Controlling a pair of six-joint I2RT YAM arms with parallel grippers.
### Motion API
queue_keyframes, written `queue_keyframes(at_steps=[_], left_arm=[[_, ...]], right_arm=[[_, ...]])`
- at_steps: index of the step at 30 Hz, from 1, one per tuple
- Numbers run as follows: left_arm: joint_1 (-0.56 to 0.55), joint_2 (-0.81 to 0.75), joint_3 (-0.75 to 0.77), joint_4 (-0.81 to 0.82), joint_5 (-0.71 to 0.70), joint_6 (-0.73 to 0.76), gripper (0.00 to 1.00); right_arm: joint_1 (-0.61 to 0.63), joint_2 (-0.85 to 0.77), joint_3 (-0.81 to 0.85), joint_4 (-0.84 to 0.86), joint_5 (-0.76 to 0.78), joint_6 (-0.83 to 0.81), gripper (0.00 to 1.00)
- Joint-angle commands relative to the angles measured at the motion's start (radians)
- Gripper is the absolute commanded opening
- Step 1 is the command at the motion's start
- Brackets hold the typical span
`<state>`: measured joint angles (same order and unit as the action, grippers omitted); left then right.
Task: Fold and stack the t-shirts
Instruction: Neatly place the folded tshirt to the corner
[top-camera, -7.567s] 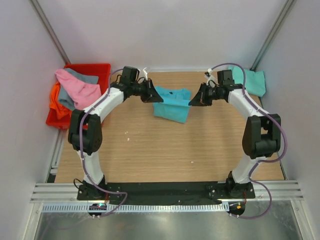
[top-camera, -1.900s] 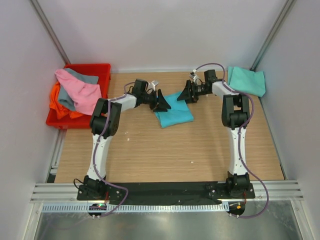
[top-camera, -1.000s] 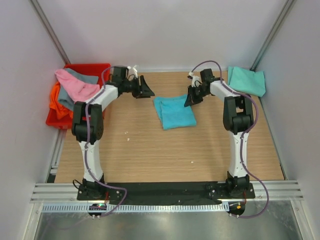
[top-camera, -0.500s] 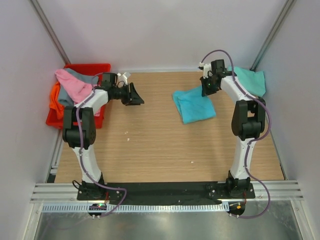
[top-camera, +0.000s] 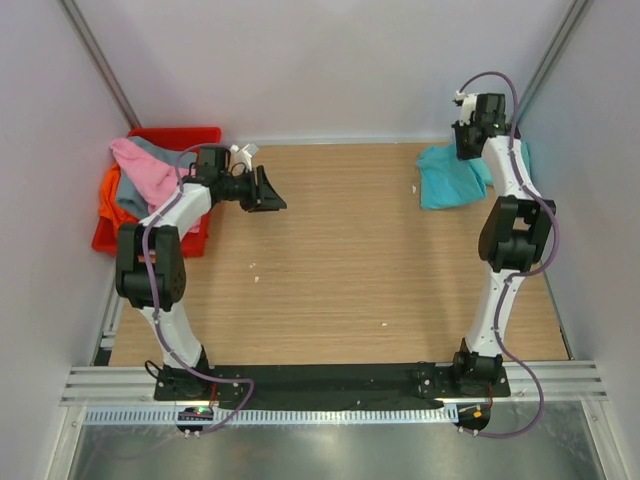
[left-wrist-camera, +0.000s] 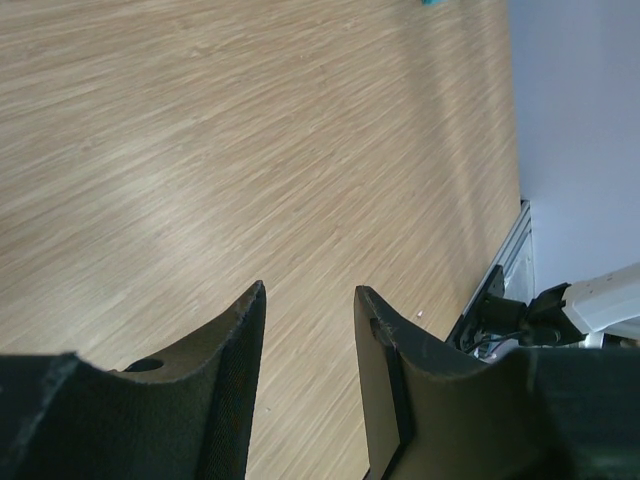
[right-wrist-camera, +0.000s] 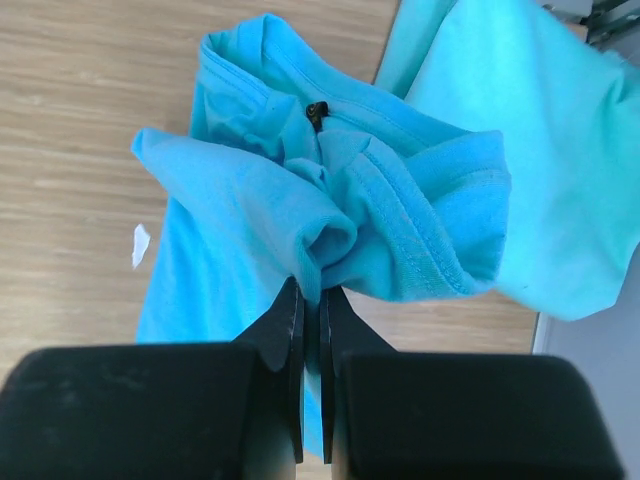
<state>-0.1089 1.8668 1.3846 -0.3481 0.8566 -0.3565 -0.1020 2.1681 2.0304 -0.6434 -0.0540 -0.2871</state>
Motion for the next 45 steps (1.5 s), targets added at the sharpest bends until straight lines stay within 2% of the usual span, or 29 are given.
queue_keyframes(at_steps=[1, 10, 23, 32, 41, 45], left_arm=[[0.002, -0.069, -0.028, 0.037, 0.004, 0.022, 0.42], [0.002, -0.110, -0.062, 0.049, -0.016, 0.028, 0.42], [0.000, -0.066, -0.048, 0.055, 0.001, 0.007, 0.42], [-0.002, -0.074, -0.067, 0.064, -0.010, 0.011, 0.43], [-0.002, -0.084, -0.078, 0.067, -0.030, 0.014, 0.43], [-0.002, -0.103, -0.087, 0.070, -0.039, 0.021, 0.43]], right_arm=[[0.004, 0.055, 0.094, 0.051, 0.046, -0.024, 0.01], [-0.013, 0.188, 0.304, 0.071, 0.148, -0.043, 0.02], [-0.093, 0.078, 0.306, 0.129, 0.121, -0.003, 0.01], [-0.162, 0.168, 0.505, 0.140, 0.157, -0.046, 0.01], [-0.162, 0.251, 0.484, 0.197, 0.192, -0.106, 0.01], [-0.162, 0.269, 0.406, 0.235, 0.200, -0.096, 0.01]])
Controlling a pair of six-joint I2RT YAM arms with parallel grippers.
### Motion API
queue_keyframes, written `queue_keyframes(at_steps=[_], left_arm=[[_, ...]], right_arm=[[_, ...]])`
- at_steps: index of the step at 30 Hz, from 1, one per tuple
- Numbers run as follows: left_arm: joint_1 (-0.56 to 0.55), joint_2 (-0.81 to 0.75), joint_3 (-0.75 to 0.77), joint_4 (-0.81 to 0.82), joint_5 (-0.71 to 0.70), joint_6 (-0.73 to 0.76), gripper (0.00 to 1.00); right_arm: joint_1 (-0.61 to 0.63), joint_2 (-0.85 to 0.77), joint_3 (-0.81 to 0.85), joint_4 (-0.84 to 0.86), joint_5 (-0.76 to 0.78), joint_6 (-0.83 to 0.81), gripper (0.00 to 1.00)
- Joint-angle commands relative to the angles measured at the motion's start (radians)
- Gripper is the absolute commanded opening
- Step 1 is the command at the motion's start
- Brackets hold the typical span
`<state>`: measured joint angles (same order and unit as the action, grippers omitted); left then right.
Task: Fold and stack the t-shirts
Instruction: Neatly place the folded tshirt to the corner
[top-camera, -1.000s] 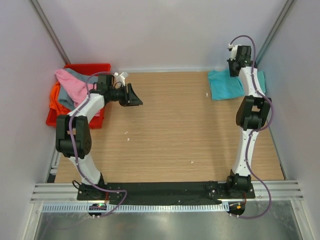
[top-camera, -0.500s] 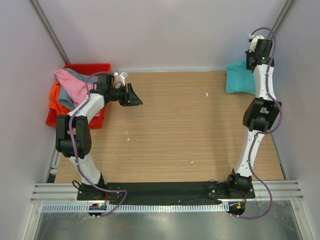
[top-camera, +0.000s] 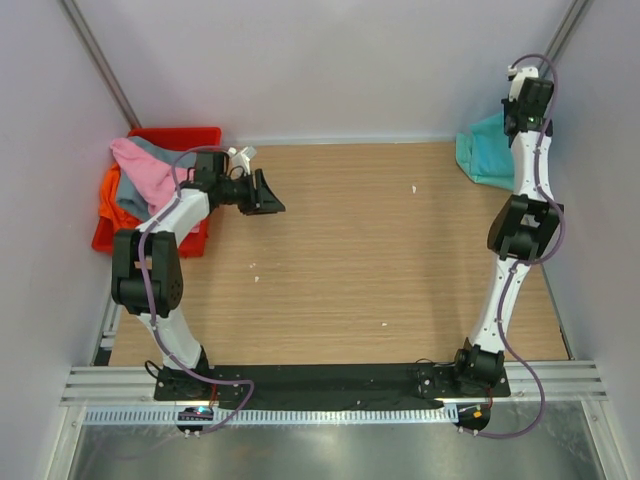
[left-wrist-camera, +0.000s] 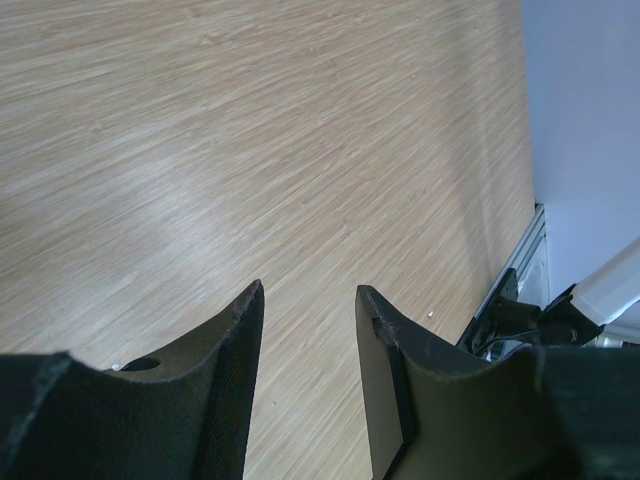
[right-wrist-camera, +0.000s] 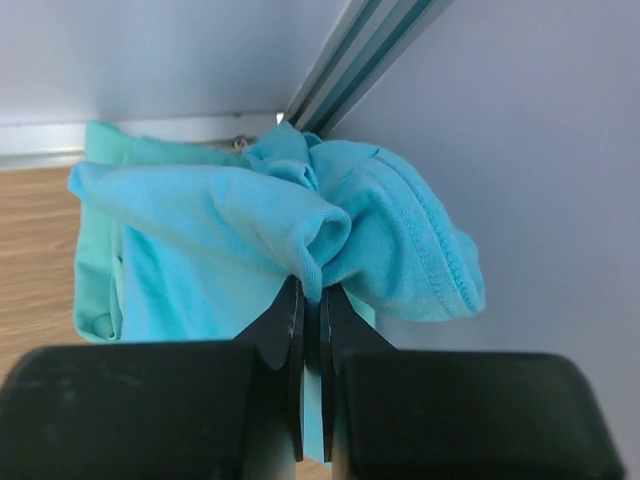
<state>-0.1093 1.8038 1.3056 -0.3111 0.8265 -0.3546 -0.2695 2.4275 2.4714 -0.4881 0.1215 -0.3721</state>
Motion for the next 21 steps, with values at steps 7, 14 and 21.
queue_keyframes(at_steps=[7, 14, 21], left_arm=[[-0.001, -0.061, -0.029, 0.044, -0.018, 0.029, 0.44], [-0.001, -0.046, -0.039, 0.072, 0.009, -0.001, 0.45], [-0.018, -0.029, -0.029, 0.079, 0.020, -0.009, 0.45]], right_arm=[[0.007, -0.030, -0.136, 0.166, 0.106, 0.025, 0.69], [0.026, -0.318, -0.466, 0.307, 0.052, 0.079, 0.79], [0.033, -0.508, -0.701, 0.378, 0.015, 0.107, 0.80]])
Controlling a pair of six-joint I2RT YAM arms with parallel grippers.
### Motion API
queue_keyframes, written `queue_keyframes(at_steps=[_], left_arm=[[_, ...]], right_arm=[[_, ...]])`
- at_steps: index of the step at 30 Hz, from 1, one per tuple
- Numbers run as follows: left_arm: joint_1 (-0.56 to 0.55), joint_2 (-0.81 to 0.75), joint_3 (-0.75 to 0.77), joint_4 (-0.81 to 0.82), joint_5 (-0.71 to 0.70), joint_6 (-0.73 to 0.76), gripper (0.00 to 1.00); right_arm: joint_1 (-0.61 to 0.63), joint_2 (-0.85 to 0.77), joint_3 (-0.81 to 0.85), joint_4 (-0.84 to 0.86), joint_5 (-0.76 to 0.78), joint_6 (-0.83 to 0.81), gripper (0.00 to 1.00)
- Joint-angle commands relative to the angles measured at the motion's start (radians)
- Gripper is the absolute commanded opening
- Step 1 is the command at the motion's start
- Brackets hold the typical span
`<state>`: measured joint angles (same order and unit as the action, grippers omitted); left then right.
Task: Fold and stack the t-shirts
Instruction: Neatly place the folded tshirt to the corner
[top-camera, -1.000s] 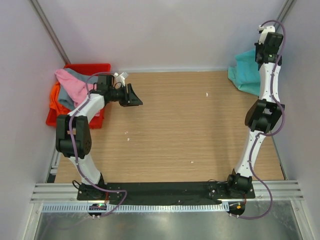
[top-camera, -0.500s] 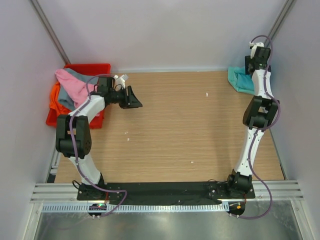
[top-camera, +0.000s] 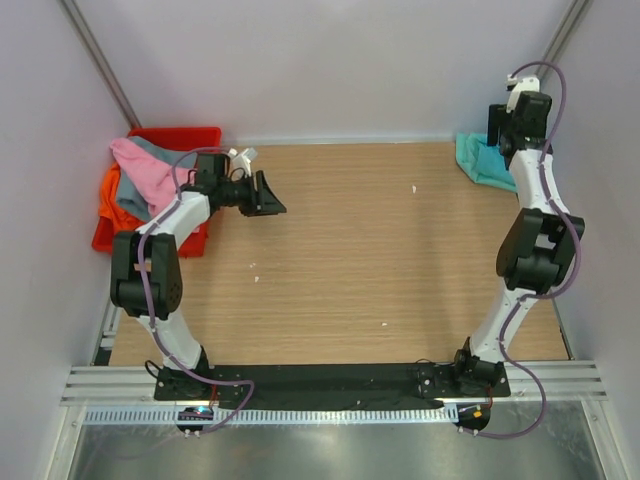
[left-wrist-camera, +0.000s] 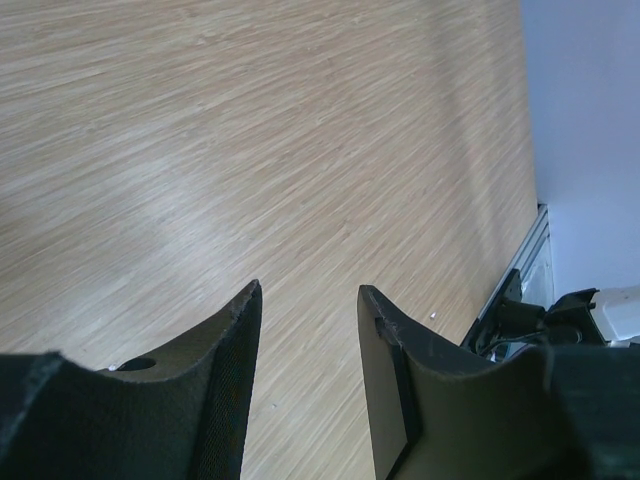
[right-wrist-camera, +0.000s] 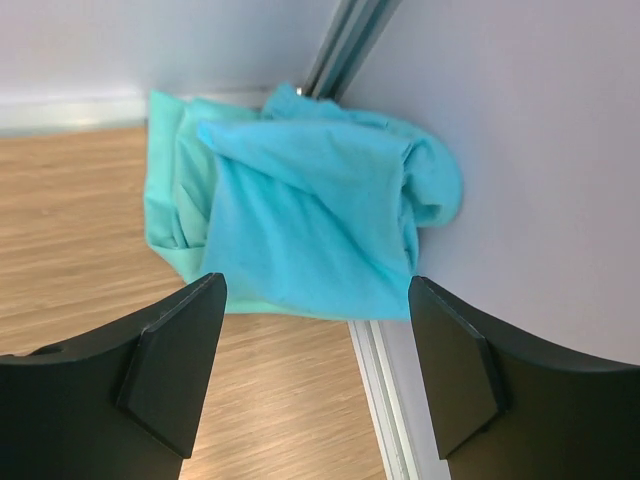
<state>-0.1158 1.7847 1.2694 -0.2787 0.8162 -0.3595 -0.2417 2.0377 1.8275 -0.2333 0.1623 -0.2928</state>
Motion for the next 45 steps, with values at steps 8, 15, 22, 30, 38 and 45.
queue_keyframes(at_steps=[8, 15, 22, 30, 38, 45], left_arm=[[-0.019, -0.031, -0.005, 0.049, 0.026, 0.001, 0.45], [-0.019, -0.082, -0.048, 0.072, 0.020, -0.002, 0.45], [-0.019, -0.099, -0.061, 0.090, 0.034, -0.021, 0.46], [-0.019, -0.103, -0.067, 0.101, 0.038, -0.029, 0.46], [-0.021, -0.105, -0.067, 0.104, 0.035, -0.027, 0.47], [-0.021, -0.107, -0.071, 0.107, 0.038, -0.029, 0.47]], right_arm=[[0.004, -0.051, -0.043, 0.046, -0.130, 0.037, 0.75], [0.004, 0.068, 0.074, -0.024, -0.236, 0.119, 0.69], [0.004, 0.187, 0.251, -0.121, -0.224, 0.158, 0.67], [0.005, 0.257, 0.268, -0.126, -0.198, 0.158, 0.64], [0.005, 0.296, 0.263, -0.133, -0.172, 0.147, 0.61], [0.005, 0.305, 0.260, -0.130, -0.167, 0.153, 0.57]])
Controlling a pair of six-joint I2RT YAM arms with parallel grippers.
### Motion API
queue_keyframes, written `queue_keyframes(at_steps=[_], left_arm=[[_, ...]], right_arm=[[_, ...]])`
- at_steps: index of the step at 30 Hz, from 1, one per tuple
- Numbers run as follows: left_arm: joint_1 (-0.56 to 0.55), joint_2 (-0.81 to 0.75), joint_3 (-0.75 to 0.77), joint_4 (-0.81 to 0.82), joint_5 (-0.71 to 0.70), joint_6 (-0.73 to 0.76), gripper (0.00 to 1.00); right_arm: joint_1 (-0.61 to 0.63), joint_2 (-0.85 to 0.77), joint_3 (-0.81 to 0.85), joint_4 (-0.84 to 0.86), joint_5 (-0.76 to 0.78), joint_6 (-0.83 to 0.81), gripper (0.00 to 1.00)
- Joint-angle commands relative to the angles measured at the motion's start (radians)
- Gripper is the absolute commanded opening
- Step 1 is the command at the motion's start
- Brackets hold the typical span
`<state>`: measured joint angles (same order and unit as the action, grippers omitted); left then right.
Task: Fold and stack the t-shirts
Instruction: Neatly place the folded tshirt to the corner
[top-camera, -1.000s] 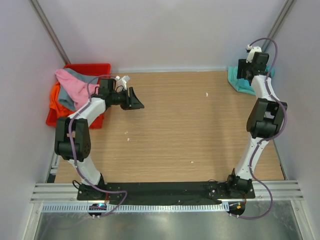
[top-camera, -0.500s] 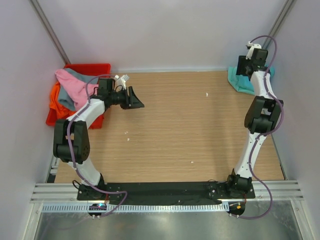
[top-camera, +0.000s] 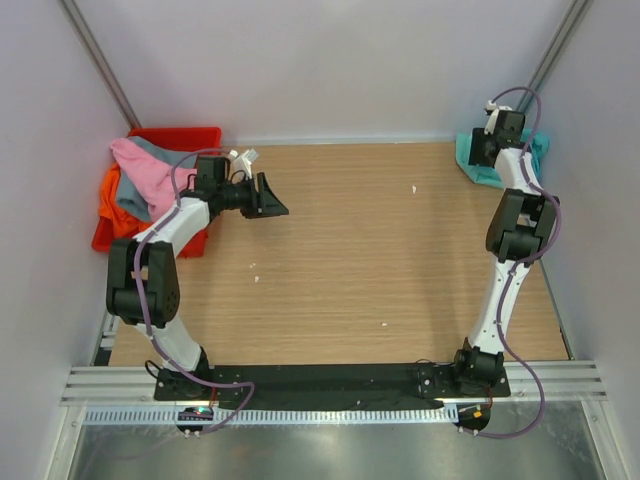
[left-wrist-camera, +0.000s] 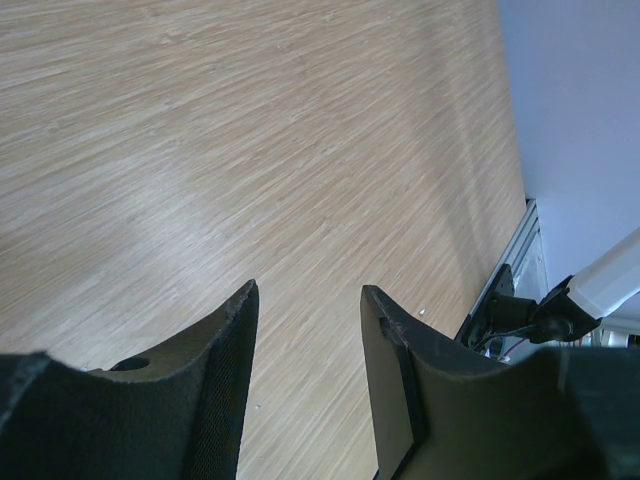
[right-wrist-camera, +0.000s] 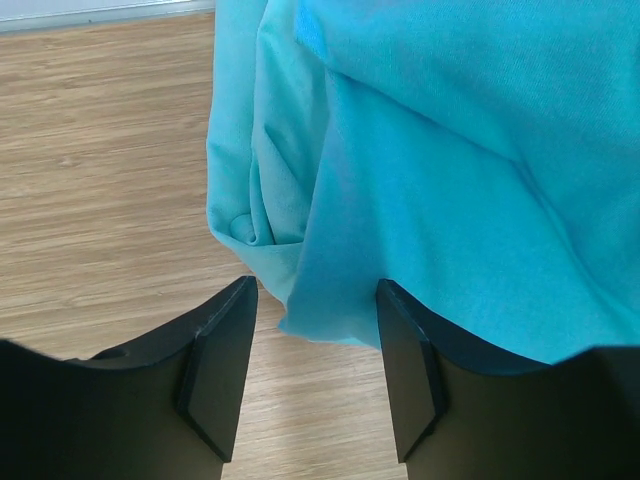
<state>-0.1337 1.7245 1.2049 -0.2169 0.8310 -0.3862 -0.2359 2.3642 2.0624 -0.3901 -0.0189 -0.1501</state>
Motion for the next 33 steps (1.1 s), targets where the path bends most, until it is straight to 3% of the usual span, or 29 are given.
queue_keyframes(at_steps=[1, 7, 14, 19, 26, 33], left_arm=[[-0.001, -0.048, -0.007, 0.045, 0.022, 0.000, 0.47], [-0.001, -0.051, -0.008, 0.045, 0.023, -0.003, 0.47], [-0.001, -0.059, -0.011, 0.053, 0.023, -0.006, 0.48], [-0.001, -0.066, -0.015, 0.054, 0.022, -0.006, 0.48], [-0.001, -0.048, -0.016, 0.076, 0.039, -0.034, 0.49], [-0.003, -0.031, -0.013, 0.083, 0.046, -0.045, 0.48]], right_arm=[[0.000, -0.017, 0.027, 0.025, 0.014, 0.011, 0.56], [0.000, -0.003, 0.025, 0.014, 0.014, 0.014, 0.38], [0.000, -0.005, 0.015, 0.005, 0.051, 0.014, 0.25], [0.003, -0.023, 0.004, -0.021, 0.031, 0.014, 0.02], [0.040, -0.160, -0.168, 0.007, -0.026, -0.008, 0.01], [0.044, -0.174, -0.206, 0.000, -0.038, -0.009, 0.01]])
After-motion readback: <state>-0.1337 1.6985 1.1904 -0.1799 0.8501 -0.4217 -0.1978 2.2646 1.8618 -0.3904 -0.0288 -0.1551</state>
